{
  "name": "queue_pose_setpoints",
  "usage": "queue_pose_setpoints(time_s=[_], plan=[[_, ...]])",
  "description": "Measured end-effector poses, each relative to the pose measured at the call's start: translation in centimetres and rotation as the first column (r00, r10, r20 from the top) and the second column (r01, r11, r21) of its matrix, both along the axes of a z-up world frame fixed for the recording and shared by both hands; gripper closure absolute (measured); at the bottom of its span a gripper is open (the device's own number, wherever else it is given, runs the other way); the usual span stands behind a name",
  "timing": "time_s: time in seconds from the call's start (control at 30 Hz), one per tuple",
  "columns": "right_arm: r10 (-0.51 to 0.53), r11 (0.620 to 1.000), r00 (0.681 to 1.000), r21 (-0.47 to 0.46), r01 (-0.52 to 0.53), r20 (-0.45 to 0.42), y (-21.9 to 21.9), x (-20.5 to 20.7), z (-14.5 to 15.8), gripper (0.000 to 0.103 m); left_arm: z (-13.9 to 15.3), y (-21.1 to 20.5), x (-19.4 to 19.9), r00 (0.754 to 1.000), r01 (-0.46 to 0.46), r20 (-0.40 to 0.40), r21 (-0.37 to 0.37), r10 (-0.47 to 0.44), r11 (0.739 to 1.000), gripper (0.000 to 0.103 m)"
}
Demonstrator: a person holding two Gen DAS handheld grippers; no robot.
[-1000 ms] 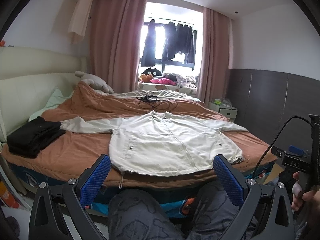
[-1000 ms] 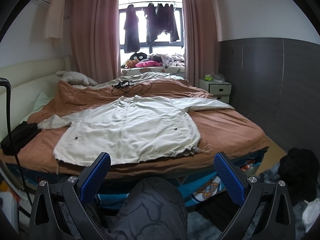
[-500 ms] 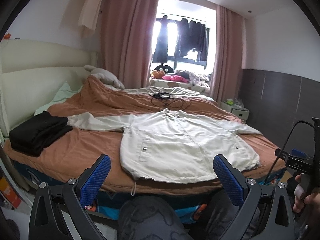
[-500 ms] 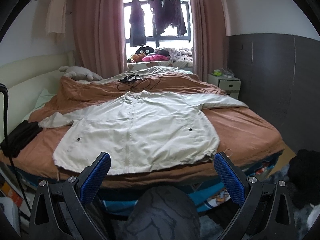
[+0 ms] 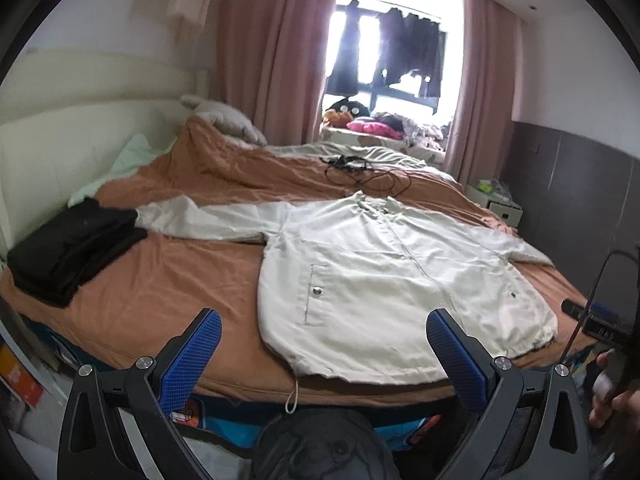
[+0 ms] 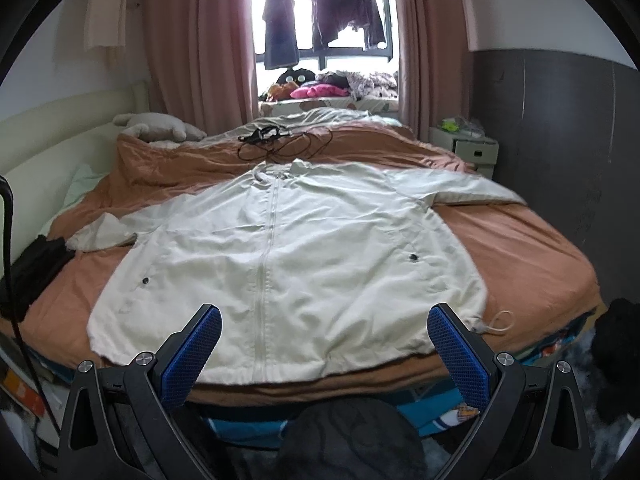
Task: Fold large clothes
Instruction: 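Move both tools forward over the cream jacket toward its sleeve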
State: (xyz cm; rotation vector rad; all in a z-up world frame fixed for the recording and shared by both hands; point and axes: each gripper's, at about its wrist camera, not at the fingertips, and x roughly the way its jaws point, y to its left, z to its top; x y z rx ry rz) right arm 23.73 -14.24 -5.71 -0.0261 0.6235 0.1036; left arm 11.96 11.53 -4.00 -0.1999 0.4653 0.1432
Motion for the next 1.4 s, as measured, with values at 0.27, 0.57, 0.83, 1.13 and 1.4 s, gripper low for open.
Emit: queue_pose_setpoints(time_s=[0.27, 0.57, 0.83, 1.13, 1.4], plan=[[0.066, 0.998, 0.997, 0.018, -0.066, -0.045, 3.5, 5.8, -1.1, 0.000, -0.2, 5.2, 4.4, 0.996, -0.080, -0.038, -0.010, 0.079, 0.997, 0.000], [0.175, 0.984, 0.978, 0.053, -0.170, -0.112, 8.4, 12.6, -2.5, 0.015, -0.8, 12.2, 9.5, 0.985, -0.151, -0.086, -0.047, 0.147, 0.987, 0.006], [0.265, 0.964, 0.951, 0.076, -0.256, -0.160, 13.6, 18.2, -3.3, 0.023, -1.4, 19.4, 14.0, 0.963, -0.241, -0.145, -0.089, 0.226, 0.967, 0.031], [0.331, 0.944, 0.922, 0.078, -0.321, -0.203, 19.8, 22.9, -4.1, 0.037, -3.1, 26.6, 19.4, 0.938, -0.310, -0.201, -0.121, 0.283, 0.943, 0.044], [0.349, 0.937, 0.899, 0.076, -0.341, -0.264, 24.7, 26.7, -6.7, 0.057, -5.9, 31.6, 24.7, 0.918, -0.331, -0.275, -0.135, 0.285, 0.934, 0.064]])
